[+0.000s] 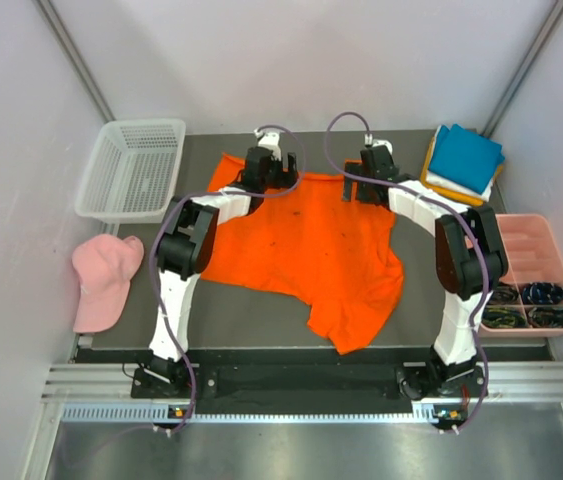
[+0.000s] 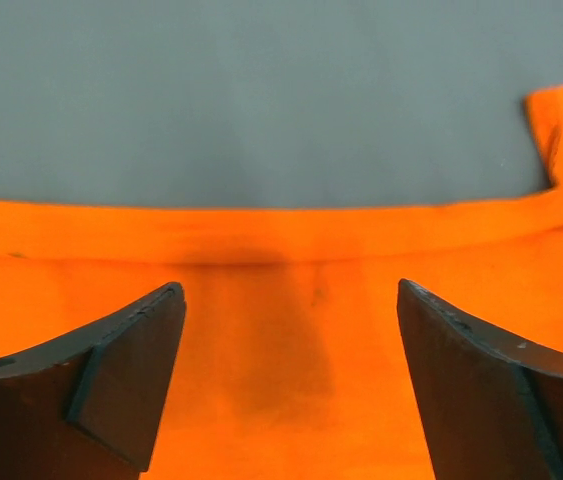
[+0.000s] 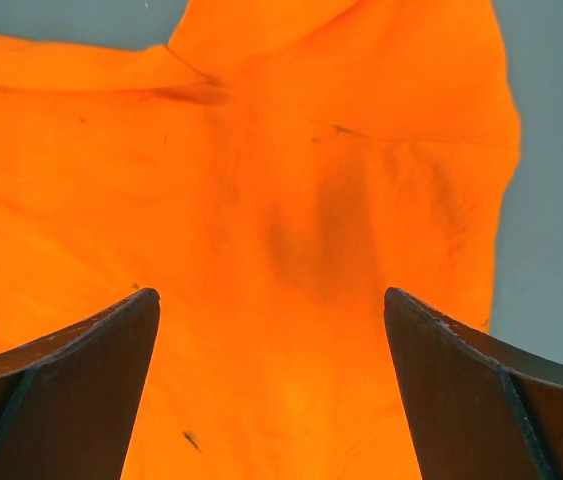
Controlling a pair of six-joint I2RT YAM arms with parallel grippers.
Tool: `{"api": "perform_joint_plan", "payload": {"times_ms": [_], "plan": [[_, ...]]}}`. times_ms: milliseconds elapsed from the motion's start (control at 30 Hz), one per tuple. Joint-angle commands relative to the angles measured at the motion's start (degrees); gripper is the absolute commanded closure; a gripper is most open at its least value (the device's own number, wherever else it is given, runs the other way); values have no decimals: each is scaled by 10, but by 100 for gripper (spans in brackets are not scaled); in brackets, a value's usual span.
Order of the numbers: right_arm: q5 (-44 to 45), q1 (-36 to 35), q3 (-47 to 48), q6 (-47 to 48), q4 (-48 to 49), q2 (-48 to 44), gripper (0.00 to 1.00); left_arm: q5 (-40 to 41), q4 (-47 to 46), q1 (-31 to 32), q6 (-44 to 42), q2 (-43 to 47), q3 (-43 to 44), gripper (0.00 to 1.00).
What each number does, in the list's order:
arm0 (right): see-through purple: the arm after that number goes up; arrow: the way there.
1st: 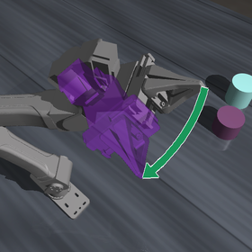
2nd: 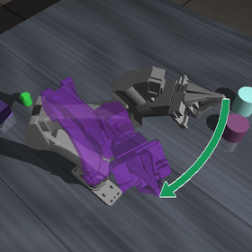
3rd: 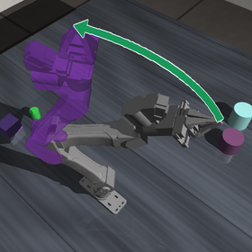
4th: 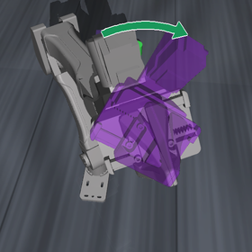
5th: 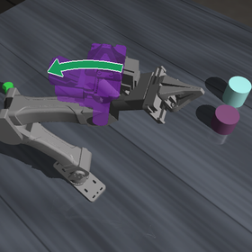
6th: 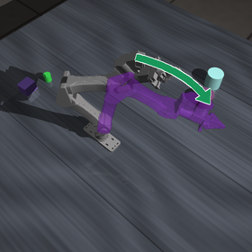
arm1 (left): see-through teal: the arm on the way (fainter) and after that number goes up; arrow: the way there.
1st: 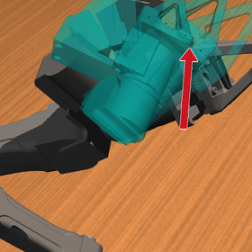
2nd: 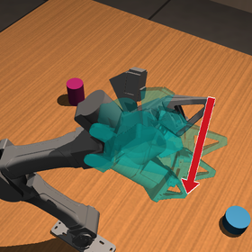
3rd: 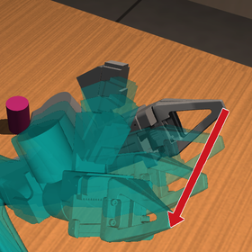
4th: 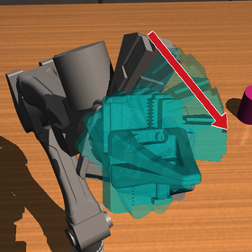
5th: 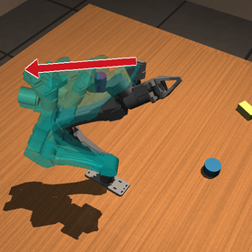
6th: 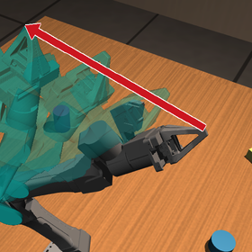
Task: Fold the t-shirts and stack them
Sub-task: Flatten out the tshirt
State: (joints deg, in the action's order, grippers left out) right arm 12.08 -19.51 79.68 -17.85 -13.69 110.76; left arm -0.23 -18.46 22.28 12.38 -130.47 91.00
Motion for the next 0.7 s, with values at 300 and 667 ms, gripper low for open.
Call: {"api": "perform_joint_plan", "payload": {"times_ms": [300, 667], "plan": [[-16, -9, -10, -18, 1, 12, 7, 31, 90, 13, -42, -24, 48, 17], [-30, -9, -36, -36, 2, 22, 7, 52, 113, 24, -65, -64, 102, 18]]}}
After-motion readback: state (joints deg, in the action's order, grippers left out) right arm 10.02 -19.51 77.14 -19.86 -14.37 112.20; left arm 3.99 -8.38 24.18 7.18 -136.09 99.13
